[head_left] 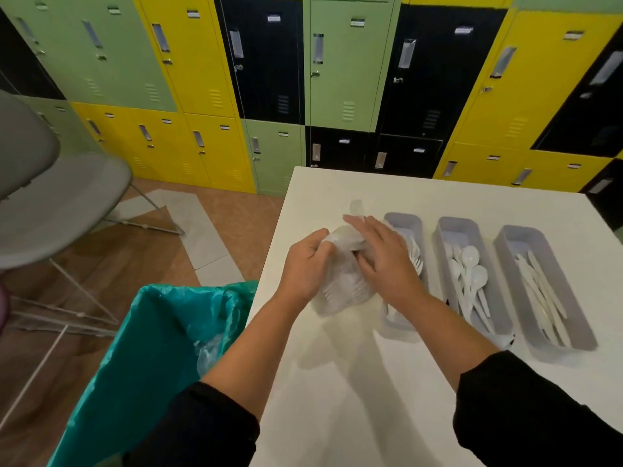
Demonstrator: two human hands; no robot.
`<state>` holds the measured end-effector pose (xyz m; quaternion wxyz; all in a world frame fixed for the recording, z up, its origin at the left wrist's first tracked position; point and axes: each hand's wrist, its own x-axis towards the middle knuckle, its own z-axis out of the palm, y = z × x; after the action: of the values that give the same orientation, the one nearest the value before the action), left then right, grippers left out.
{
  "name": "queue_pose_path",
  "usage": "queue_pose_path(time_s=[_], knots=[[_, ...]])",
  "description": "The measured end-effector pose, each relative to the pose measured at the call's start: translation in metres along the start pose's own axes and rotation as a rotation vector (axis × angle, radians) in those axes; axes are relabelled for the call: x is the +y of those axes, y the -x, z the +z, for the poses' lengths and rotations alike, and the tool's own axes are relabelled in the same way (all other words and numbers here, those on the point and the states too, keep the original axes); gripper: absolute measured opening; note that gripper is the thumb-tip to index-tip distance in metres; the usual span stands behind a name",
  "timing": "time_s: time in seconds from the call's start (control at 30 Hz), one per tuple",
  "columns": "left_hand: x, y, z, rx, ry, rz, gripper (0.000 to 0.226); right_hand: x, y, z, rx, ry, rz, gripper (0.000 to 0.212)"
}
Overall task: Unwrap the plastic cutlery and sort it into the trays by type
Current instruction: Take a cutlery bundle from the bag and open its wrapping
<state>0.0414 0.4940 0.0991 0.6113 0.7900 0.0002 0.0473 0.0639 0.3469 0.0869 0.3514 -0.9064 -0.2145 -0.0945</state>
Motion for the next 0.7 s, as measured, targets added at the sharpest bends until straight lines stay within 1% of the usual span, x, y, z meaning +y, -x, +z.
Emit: queue_pose_path(time_s=[0.07,0.17,0.23,0.3,0.37,0.43,0.53,0.6,0.63,0.7], knots=[[0.014,0.014,0.015,-0.054,-0.059,0.061,0.025,0.0,0.023,-0.018,0.025,-0.041,-0.011,0.042],[0.033,0.037,0.041,-0.149,-0.103,0.119,0.024,0.004,0.062,-0.042,0.153,-0.004,0.017,0.032],[0.044,0.056,0.058,-0.203,-0.102,0.155,0.027,0.006,0.092,-0.057,0.233,0.029,0.042,0.029],[0.05,0.074,0.077,-0.26,-0.109,0.188,0.024,0.01,0.123,-0.071,0.27,0.056,0.067,0.029],[0.052,0.092,0.095,-0.311,-0.12,0.204,0.034,0.015,0.152,-0.082,0.261,0.062,0.101,0.033],[0.05,0.109,0.115,-0.38,-0.144,0.217,0.038,0.023,0.183,-0.092,0.243,0.046,0.151,0.035],[0.046,0.131,0.141,-0.47,-0.138,0.199,0.019,0.037,0.222,-0.1,0.202,0.036,0.238,0.04],[0.04,0.144,0.158,-0.505,-0.161,0.186,0.019,0.049,0.241,-0.105,0.179,0.051,0.272,0.041],[0.035,0.148,0.164,-0.513,-0.185,0.183,0.024,0.054,0.248,-0.105,0.169,0.062,0.279,0.04],[0.026,0.156,0.179,-0.53,-0.25,0.189,0.045,0.063,0.26,-0.107,0.155,0.076,0.3,0.038]])
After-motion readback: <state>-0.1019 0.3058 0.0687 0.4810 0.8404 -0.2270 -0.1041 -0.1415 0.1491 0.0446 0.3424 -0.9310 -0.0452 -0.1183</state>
